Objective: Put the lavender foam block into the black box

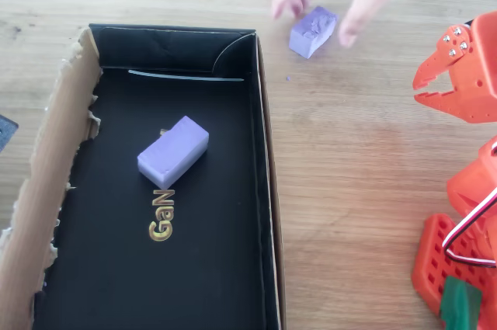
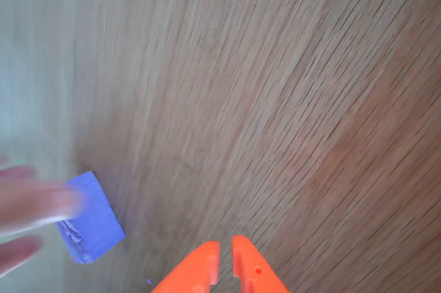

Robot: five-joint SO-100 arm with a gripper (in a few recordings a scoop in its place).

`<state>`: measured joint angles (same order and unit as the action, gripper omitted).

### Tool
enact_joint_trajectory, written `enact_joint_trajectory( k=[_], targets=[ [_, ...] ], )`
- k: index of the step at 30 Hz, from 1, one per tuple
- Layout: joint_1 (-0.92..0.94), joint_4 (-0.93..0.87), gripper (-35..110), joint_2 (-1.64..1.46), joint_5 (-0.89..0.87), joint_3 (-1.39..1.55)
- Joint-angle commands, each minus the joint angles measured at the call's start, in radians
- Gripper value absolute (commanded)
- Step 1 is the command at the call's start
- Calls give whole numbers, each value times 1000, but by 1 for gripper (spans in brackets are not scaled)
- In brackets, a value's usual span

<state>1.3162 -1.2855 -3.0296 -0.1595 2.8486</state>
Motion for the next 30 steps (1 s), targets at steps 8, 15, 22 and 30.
enact_joint_trajectory(
  k=[8, 15, 22, 30],
  targets=[
    [-3, 140, 0, -9, -81, 3],
    [-38, 341, 0, -9, -135, 2],
    [-71, 221, 0, -9, -213, -135],
    [-54, -17, 0, 327, -230, -598]
  ],
)
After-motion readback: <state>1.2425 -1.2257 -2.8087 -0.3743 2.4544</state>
